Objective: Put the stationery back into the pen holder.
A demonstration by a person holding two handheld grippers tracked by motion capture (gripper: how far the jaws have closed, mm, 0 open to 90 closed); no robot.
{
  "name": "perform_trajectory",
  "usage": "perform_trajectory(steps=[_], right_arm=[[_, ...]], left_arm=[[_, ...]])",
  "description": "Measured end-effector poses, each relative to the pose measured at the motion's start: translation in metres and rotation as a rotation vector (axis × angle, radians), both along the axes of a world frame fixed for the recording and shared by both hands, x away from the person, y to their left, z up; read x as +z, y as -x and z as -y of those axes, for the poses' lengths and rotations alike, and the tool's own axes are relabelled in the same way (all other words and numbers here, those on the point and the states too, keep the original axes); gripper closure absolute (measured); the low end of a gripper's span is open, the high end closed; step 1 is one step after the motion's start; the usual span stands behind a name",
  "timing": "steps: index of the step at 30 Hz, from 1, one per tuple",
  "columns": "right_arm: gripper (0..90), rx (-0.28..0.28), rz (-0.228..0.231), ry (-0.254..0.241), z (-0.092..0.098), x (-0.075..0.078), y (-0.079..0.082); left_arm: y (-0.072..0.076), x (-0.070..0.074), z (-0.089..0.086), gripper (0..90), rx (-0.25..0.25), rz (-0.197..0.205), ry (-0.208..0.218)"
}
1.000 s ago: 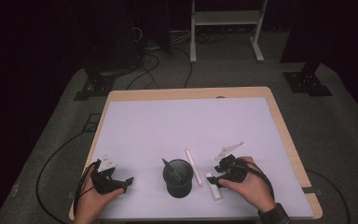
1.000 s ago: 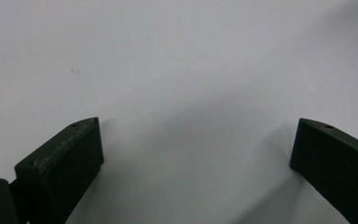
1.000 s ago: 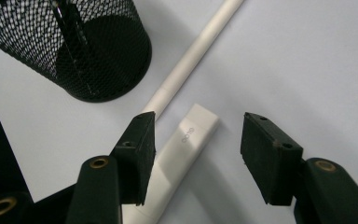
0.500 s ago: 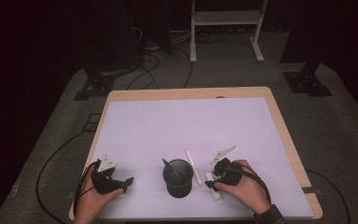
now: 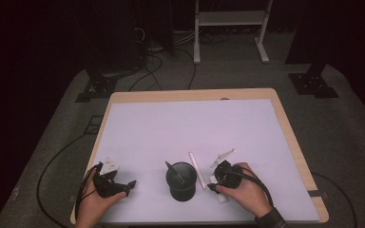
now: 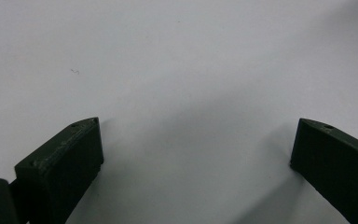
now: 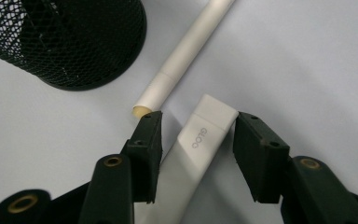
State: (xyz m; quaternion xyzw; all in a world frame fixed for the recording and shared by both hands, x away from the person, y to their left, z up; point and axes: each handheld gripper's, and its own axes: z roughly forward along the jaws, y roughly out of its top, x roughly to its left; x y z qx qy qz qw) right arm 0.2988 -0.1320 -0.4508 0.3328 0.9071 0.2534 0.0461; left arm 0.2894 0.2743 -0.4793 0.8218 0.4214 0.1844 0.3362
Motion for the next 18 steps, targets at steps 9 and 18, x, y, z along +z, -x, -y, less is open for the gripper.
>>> perform_trajectory(steps=[9, 18], right_arm=[[60.7, -0.006, -0.014, 0.06, -0.004, 0.005, -0.009], [63.1, -0.023, -0.062, 0.099, -0.013, 0.008, -0.018]], left_arm=[[0.0, 0.0, 0.0, 1.4, 0.0, -0.001, 0.0], [0.0, 0.0, 0.0, 1.4, 0.0, 0.0, 0.0]])
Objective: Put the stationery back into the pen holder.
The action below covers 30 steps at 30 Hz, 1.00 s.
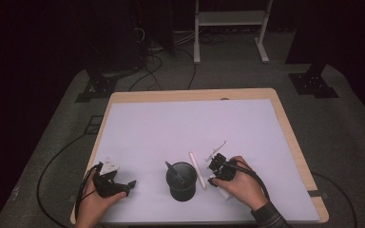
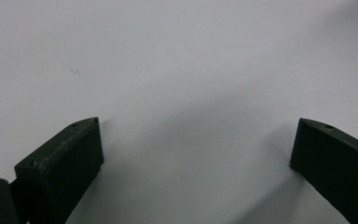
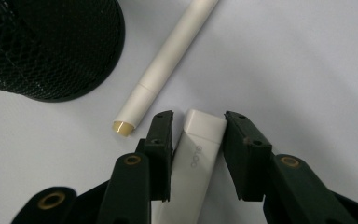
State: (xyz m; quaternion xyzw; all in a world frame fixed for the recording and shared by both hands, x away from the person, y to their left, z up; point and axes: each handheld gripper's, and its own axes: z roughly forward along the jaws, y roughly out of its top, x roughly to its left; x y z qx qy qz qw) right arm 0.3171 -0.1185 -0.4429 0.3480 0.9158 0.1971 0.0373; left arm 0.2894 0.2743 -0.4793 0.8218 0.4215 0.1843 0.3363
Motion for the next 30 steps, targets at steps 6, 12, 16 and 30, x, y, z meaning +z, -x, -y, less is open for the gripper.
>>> perform_trajectory(steps=[6, 12, 16, 30], right_arm=[[65.5, -0.014, -0.007, 0.003, -0.0011, -0.001, -0.0025], [67.4, -0.016, -0.006, 0.019, -0.002, -0.0015, -0.0023], [69.0, -0.002, 0.0, 0.035, -0.0032, -0.0012, -0.0012], [70.5, 0.026, 0.009, 0.041, -0.0026, -0.0017, -0.0009]], left_arm=[[0.0001, 0.0, 0.0, 1.4, 0.0, 0.0, 0.0], [0.0001, 0.0, 0.0, 1.4, 0.0, 0.0, 0.0], [0.0001, -0.0001, 0.0001, 1.4, 0.0, 0.001, 0.001], [0.0002, -0.0001, 0.0001, 1.4, 0.0, 0.001, 0.0]])
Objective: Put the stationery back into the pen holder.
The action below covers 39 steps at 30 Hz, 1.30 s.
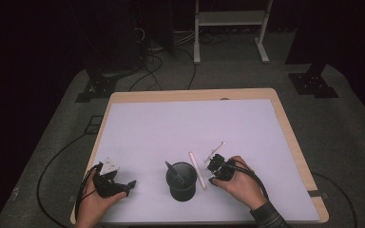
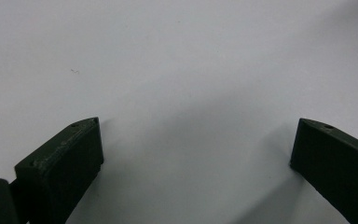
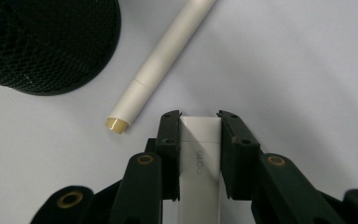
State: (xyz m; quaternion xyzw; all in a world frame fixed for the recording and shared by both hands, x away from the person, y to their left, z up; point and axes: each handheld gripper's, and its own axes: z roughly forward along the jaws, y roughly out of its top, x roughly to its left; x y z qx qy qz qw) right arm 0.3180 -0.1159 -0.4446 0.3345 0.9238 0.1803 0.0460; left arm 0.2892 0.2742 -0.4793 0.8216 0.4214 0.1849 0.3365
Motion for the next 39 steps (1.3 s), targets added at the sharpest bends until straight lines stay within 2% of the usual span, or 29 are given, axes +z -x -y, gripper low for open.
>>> perform_trajectory(steps=[6, 10, 13, 17, 24, 27, 28, 29, 39], right_arm=[[70.5, 0.002, -0.012, -0.04, 0.005, 0.001, -0.002], [70.5, -0.004, -0.006, -0.094, 0.012, 0.007, -0.003], [70.5, -0.008, -0.003, -0.114, 0.015, 0.009, -0.003], [70.5, -0.016, -0.005, -0.179, 0.023, 0.015, -0.004], [70.5, -0.021, 0.006, -0.243, 0.031, 0.02, -0.005], [70.5, -0.031, 0.023, -0.287, 0.036, 0.023, -0.006], [70.5, -0.031, 0.023, -0.287, 0.036, 0.023, -0.006], [70.5, -0.031, 0.03, -0.31, 0.038, 0.025, -0.006], [70.5, -0.027, 0.094, -0.399, 0.043, 0.038, -0.003]], left_arm=[[0.0, 0.0, 0.0, 1.4, 0.0, -0.001, 0.0], [0.0, 0.0, 0.0, 1.4, 0.0, -0.001, 0.0], [0.0, 0.0, 0.0, 1.4, 0.0, -0.001, 0.0], [0.0, 0.0, 0.0, 1.4, 0.0, -0.001, 0.0], [0.0, 0.0, 0.0, 1.4, 0.0, -0.001, 0.0], [0.0, 0.0, 0.0, 1.4, 0.0, -0.001, 0.0], [0.0, 0.0, 0.0, 1.4, 0.0, -0.001, 0.0], [0.0, 0.0, 0.0, 1.4, 0.0, -0.001, 0.0], [0.0, 0.0, 0.0, 1.4, -0.001, -0.002, 0.0]])
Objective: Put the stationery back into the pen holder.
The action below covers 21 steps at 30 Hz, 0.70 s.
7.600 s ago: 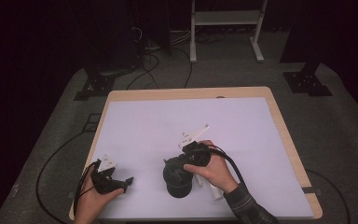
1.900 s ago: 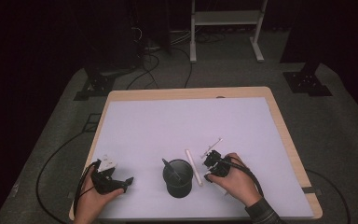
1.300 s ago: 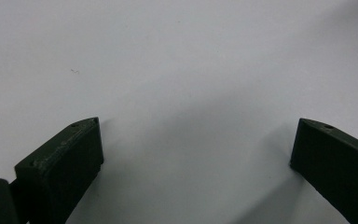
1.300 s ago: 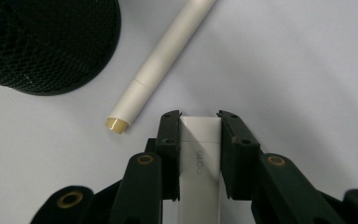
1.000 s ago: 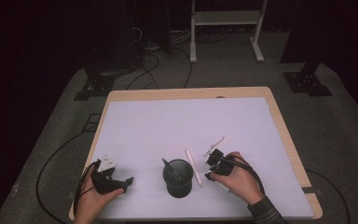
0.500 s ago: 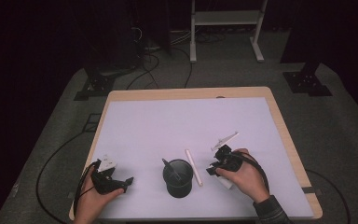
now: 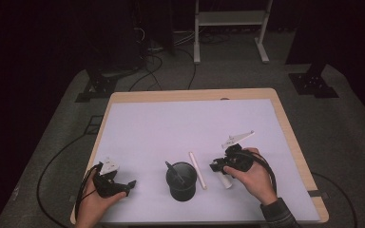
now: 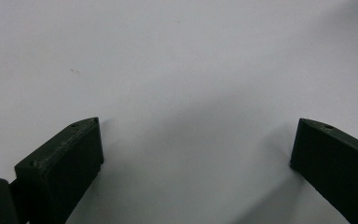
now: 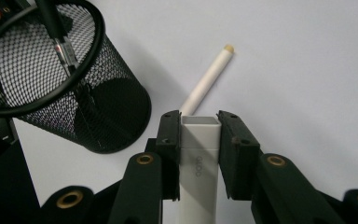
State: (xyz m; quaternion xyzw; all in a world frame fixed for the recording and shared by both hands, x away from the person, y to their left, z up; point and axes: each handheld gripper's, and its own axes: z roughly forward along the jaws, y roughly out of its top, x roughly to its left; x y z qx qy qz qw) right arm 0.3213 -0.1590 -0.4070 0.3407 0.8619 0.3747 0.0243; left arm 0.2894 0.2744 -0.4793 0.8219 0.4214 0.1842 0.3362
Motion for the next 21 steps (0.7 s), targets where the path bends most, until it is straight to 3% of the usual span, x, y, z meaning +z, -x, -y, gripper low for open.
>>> perform_trajectory(steps=[21], right_arm=[[70.5, 0.029, 0.11, -0.119, 0.005, 0.03, 0.009]], left_arm=[[0.0, 0.0, 0.0, 1.4, 0.002, 0.001, 0.004]])
